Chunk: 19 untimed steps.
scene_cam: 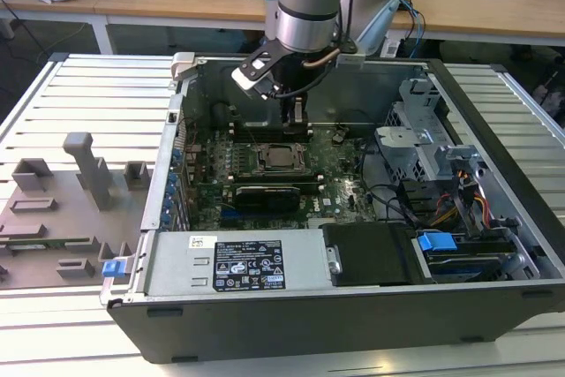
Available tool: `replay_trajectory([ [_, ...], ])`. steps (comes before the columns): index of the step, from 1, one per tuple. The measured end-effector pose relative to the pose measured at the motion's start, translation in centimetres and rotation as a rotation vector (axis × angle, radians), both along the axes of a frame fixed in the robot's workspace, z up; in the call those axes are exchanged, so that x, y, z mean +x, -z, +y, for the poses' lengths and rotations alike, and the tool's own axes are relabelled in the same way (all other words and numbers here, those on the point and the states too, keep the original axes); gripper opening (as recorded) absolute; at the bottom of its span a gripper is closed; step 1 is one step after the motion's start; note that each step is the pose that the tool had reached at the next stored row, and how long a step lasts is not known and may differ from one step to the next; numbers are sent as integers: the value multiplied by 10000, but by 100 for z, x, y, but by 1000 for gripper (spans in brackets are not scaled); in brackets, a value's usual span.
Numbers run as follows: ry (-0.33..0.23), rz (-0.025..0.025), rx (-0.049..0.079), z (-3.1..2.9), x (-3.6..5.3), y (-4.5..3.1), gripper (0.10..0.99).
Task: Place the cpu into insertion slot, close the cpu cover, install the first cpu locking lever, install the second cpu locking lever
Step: 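Close the cpu cover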
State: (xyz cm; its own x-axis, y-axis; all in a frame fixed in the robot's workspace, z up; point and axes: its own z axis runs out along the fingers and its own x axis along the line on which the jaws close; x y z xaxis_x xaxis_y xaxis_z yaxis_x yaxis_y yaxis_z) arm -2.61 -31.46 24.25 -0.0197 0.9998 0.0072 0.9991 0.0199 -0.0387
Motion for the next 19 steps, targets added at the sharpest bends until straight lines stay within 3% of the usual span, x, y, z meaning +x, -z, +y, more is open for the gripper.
replay_trajectory([
  [19, 0, 0, 1, 0, -117, 21, 106],
])
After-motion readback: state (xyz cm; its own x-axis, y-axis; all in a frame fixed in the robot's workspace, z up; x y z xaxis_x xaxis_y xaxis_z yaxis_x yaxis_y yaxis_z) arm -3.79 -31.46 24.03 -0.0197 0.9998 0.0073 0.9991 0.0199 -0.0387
